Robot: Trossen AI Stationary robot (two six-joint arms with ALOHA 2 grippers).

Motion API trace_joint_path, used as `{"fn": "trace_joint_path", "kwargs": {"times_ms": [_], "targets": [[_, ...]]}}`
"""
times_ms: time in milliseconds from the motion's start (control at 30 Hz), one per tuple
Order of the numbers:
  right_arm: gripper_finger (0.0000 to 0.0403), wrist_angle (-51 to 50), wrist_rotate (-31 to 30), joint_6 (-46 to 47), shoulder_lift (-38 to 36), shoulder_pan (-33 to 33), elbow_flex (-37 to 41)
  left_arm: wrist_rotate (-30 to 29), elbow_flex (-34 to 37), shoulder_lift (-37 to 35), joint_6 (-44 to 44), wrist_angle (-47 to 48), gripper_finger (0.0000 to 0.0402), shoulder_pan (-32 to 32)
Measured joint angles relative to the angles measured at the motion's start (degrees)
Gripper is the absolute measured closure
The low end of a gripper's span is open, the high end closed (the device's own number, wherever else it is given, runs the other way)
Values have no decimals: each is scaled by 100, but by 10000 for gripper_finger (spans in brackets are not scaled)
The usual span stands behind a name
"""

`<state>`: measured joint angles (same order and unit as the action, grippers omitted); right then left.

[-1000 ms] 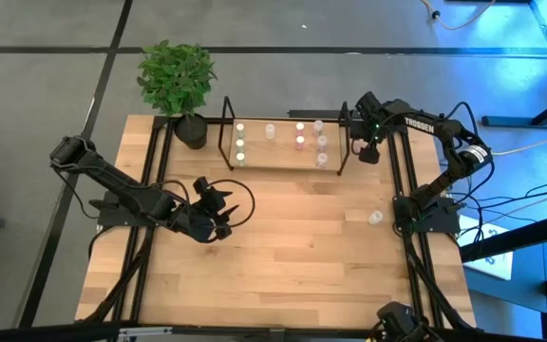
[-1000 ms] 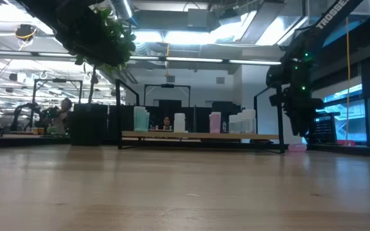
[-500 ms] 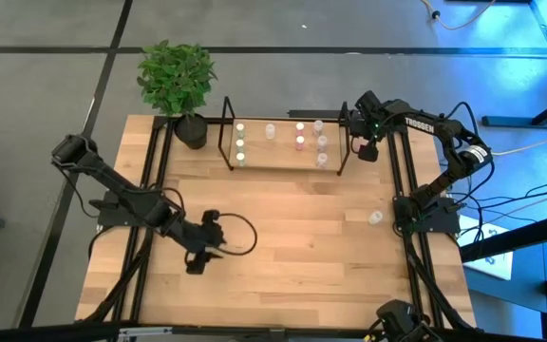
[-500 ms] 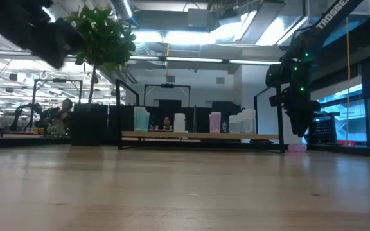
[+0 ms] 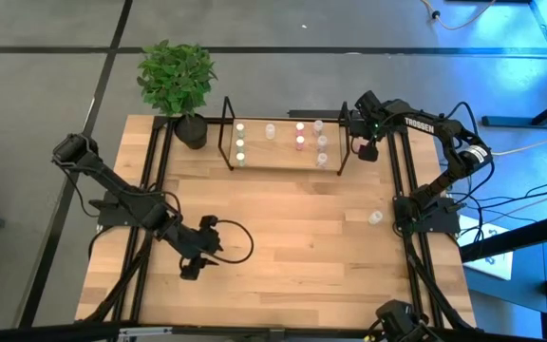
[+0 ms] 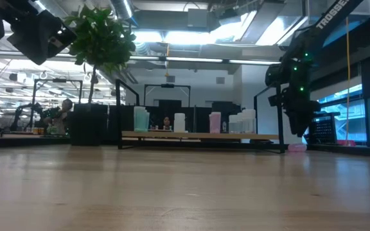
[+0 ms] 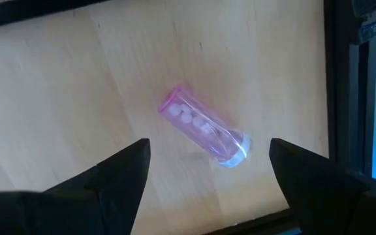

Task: Pick and place medicine bottles onto shelf by color
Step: Put the pink medicine bottle on the shelf aligned with the other pink medicine bottle

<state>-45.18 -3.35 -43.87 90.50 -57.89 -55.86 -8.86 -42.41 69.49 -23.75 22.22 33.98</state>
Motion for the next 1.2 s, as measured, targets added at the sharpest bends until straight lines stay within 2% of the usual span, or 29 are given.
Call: {"fn": "trace_joint_path", "kwargs": {"times_ms": [267,567,733,933,1033,1200], "targets": [[87,-90,20,169,0,-2,0,0,2,0,-2,0,208,0],[87,-199,498,186,0,20,0,0,2,0,-4,0,208,-4],[87,-439,495,463,0,40,9,-246,2,0,652,15,208,-11],[87,368,480,469,0,40,531,-757,2,0,786,9,208,-11],[87,921,185,461,-33,42,844,-1004,0,0,828,7,208,-9],[87,933,82,438,-6,38,991,-1180,1,0,831,4,208,-9]]}}
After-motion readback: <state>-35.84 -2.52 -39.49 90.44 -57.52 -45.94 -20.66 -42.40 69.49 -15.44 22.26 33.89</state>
